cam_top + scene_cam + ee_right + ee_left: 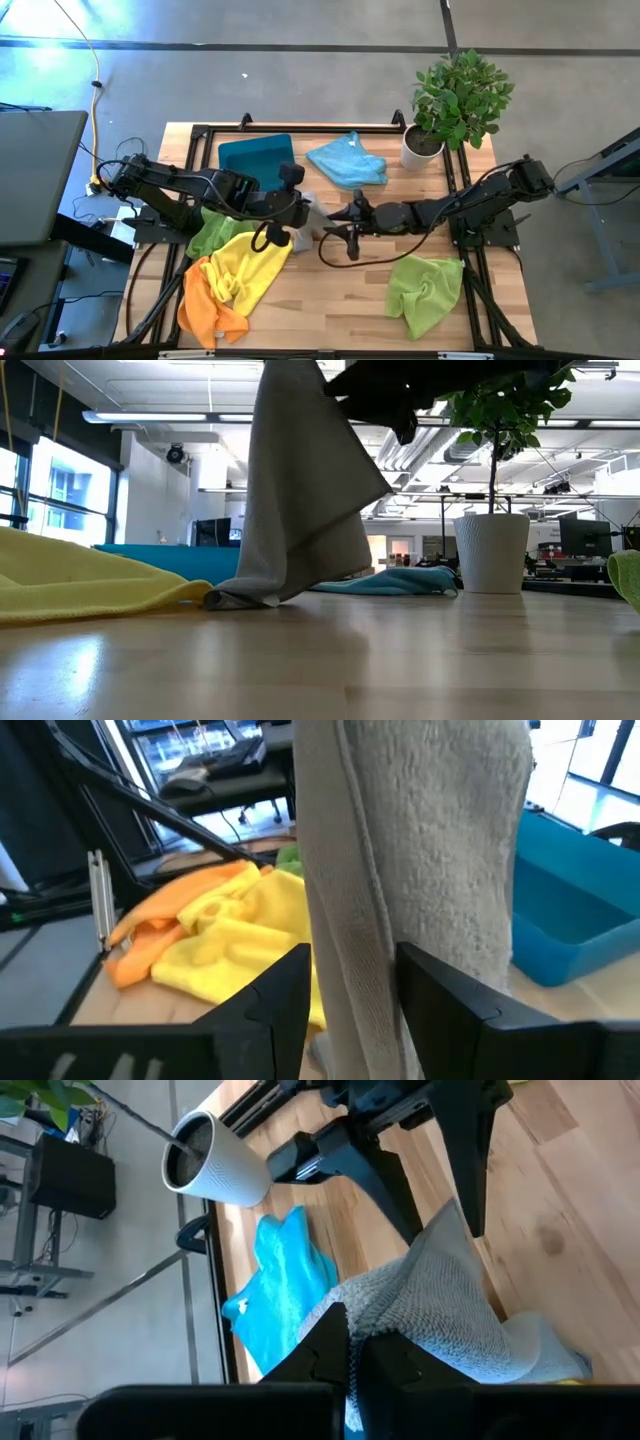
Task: Fold microfiber towels
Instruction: Fold the gray microfiber cloth
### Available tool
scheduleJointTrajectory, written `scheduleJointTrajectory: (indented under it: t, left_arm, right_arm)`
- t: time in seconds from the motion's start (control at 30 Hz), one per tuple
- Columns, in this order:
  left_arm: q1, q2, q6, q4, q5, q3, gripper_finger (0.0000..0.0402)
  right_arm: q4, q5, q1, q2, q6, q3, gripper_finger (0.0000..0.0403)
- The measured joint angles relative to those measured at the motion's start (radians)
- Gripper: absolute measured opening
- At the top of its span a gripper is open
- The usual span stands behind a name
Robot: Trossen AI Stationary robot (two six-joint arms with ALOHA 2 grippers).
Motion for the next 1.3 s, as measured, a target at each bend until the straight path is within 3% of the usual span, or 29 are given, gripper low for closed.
scheduleJointTrajectory:
  t: [0.23, 0.47, 0.77, 0.87, 1.13, 1.3]
  left_arm:
    - [0.0, 0.0, 0.0, 0.0, -0.105, 0.0, 0.0]
    - [0.0, 0.0, 0.0, 0.0, -0.11, 0.0, 0.0]
    - [0.0, 0.0, -0.031, -0.001, -0.11, 0.0, 0.0]
    - [0.0, 0.0, -0.065, -0.001, -0.11, 0.0, 0.0]
    - [0.0, 0.0, -0.279, -0.051, -0.098, 0.0, 0.0]
    - [0.006, 0.0, -0.49, -0.085, 0.027, 0.0, 0.0]
  right_arm:
    - [-0.149, -0.012, 0.003, 0.0, 0.09, 0.0, 0.0141]
    - [-0.225, -0.011, 0.014, 0.0, 0.134, -0.001, 0.0133]
    - [-0.229, -0.007, 0.014, 0.0, 0.194, -0.001, 0.0015]
    - [-0.229, -0.011, 0.014, 0.0, 0.228, -0.001, 0.0008]
    - [-0.252, -0.013, 0.014, -0.049, 0.389, -0.001, 0.0001]
    - [-0.347, -0.015, 0.014, -0.138, 0.478, 0.0, 0.0001]
